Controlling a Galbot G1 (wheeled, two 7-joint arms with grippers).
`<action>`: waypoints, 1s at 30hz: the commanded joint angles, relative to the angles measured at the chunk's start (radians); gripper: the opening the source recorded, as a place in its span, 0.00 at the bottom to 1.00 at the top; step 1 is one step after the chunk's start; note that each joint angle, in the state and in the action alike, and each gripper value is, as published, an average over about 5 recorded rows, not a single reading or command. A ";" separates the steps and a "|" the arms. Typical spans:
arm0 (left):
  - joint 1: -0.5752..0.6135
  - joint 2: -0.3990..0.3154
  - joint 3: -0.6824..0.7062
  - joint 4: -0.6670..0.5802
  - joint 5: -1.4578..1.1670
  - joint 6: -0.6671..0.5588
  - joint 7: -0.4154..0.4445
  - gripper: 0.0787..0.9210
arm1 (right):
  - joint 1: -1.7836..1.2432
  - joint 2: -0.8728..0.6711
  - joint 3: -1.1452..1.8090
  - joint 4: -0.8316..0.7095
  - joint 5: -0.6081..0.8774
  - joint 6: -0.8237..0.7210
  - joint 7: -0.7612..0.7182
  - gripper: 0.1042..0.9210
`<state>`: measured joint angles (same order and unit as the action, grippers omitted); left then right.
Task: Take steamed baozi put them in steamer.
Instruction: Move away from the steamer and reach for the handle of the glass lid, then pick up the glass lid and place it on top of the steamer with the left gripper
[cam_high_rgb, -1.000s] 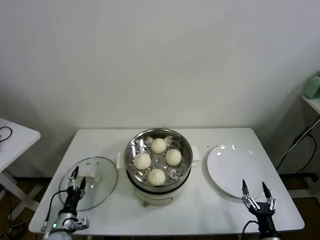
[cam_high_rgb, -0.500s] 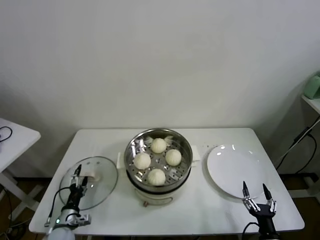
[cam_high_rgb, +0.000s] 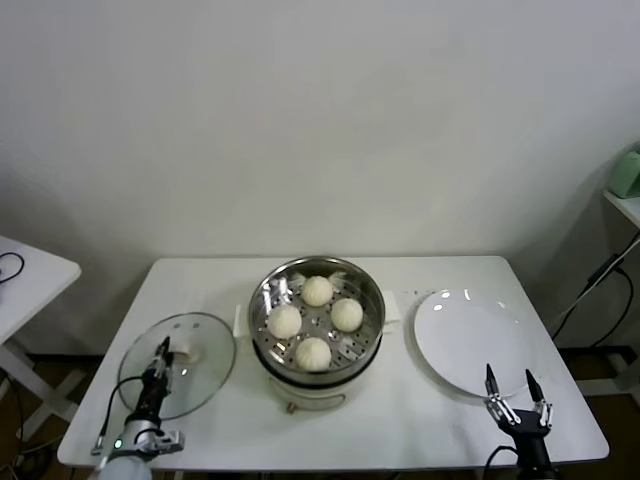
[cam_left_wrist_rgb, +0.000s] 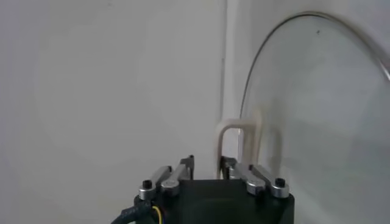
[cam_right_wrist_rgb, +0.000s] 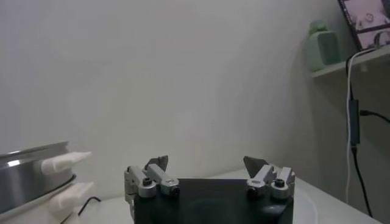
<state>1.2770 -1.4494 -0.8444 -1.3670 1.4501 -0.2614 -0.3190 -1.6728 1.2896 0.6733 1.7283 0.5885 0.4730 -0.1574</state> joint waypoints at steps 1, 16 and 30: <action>-0.003 0.005 0.000 -0.003 0.001 -0.004 -0.010 0.24 | 0.003 0.003 0.000 -0.003 0.001 0.001 0.003 0.88; 0.048 0.079 -0.014 -0.163 -0.101 -0.003 0.008 0.07 | 0.004 0.014 -0.010 -0.028 -0.026 0.008 0.003 0.88; 0.133 0.194 -0.002 -0.483 -0.226 0.144 0.227 0.07 | 0.017 -0.018 -0.030 -0.040 -0.026 -0.004 0.005 0.88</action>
<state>1.3659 -1.3413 -0.8570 -1.6237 1.3131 -0.2188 -0.2421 -1.6554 1.2794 0.6475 1.6923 0.5652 0.4715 -0.1524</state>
